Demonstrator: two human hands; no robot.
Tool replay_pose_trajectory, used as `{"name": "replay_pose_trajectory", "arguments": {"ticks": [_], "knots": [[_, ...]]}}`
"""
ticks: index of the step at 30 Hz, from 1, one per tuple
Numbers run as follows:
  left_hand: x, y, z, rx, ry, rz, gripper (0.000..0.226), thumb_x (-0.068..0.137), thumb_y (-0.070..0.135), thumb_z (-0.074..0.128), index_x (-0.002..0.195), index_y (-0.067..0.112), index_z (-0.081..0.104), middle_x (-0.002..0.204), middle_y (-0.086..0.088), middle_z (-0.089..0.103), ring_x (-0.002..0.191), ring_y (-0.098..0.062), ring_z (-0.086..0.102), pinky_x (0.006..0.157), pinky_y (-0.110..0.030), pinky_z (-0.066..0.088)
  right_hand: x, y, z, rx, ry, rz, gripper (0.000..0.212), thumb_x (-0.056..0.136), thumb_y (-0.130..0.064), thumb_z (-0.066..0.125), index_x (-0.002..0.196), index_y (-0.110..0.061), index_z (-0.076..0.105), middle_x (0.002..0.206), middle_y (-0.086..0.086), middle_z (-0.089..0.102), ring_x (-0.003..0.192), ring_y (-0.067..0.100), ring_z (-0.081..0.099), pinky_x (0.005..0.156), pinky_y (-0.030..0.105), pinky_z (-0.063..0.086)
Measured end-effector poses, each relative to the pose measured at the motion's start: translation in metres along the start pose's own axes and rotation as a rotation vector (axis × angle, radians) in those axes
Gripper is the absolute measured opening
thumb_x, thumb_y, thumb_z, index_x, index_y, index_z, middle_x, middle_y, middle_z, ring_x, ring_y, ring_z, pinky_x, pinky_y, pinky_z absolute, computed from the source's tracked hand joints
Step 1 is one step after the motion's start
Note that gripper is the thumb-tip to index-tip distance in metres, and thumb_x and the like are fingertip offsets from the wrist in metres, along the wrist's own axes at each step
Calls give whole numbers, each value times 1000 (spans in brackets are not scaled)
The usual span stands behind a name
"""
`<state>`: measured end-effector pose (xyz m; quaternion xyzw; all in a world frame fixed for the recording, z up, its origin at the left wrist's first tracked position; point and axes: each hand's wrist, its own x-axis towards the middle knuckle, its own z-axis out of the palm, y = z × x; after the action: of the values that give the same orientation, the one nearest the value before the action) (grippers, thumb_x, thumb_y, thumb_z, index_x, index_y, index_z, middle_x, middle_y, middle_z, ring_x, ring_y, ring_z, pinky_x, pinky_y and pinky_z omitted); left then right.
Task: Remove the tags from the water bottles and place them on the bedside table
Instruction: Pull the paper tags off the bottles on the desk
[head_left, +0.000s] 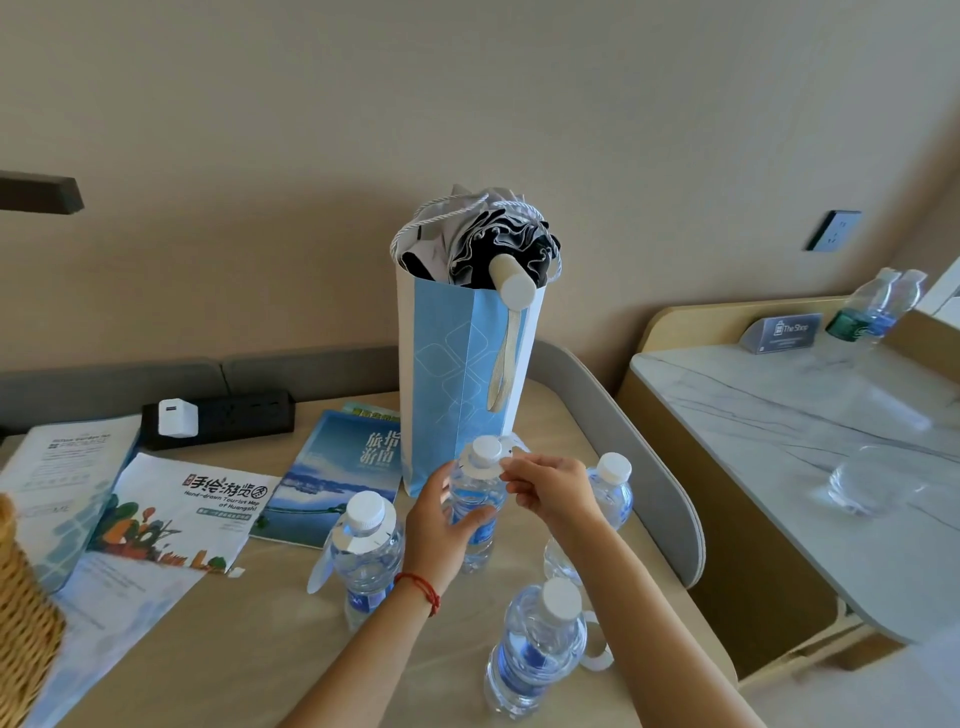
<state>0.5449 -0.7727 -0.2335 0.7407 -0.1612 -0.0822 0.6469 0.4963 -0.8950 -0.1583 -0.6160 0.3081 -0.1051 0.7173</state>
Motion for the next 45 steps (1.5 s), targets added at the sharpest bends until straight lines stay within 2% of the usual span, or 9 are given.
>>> {"name": "replay_pose_trajectory", "arguments": {"ticks": [8,14,22,28,31,33,35,41,45], "knots": [[1,0,1,26,6,3,63,74,20,73,128,17,41,127,1,48,113,-8,41,92,-25,39,-3,-7,2,-9,-62,-130,24,79,-9,70,56,-15,73,57,2,68,48,6,57,53,17,51],[3,0,1,56,9,22,62,75,21,72,129,16,42,129,-6,53,115,-15,50,89,-24,44,-5,-12,6,-55,-66,-196,25,79,-10,69,57,-19,72,57,-2,68,50,6,58,57,19,52],[4,1,2,81,17,35,63,74,22,72,129,16,42,129,-6,53,109,-8,48,84,-20,44,-4,-16,8,-71,-78,-227,25,81,-9,67,60,-20,72,56,-4,68,50,5,59,58,20,53],[5,3,3,88,20,42,62,74,22,72,128,16,42,121,3,52,107,-6,48,80,-11,43,-3,-20,10,-71,-71,-228,21,81,-8,68,62,-17,71,55,-1,68,45,5,56,51,18,49],[4,3,3,77,28,52,61,74,19,73,127,15,43,115,7,49,106,-6,47,70,-2,42,-3,-23,12,-46,-68,-223,17,80,-6,68,64,-12,72,56,4,66,42,6,53,47,17,47],[3,3,3,70,32,53,62,73,17,73,128,13,43,116,6,49,108,-7,46,77,-4,41,-3,-27,14,-23,-69,-222,15,80,-7,68,66,-10,71,55,4,66,41,6,53,46,17,46],[2,3,3,68,34,47,63,73,17,73,128,13,43,118,3,50,109,-8,46,84,-14,42,-2,-31,16,-13,-70,-218,15,80,-7,68,65,-10,71,53,0,66,39,6,52,44,16,45],[2,4,2,83,27,48,62,73,16,73,127,12,43,125,-5,53,110,-11,48,87,-23,44,-12,-32,5,-29,-12,-215,15,80,-5,67,65,-7,70,54,1,66,38,6,49,41,17,43],[3,4,2,99,21,38,63,74,16,72,129,12,42,130,-9,52,112,-12,47,87,-24,44,-30,-29,-16,-53,40,-298,16,80,-5,67,65,-10,70,53,-1,66,40,6,50,41,16,42]]}}
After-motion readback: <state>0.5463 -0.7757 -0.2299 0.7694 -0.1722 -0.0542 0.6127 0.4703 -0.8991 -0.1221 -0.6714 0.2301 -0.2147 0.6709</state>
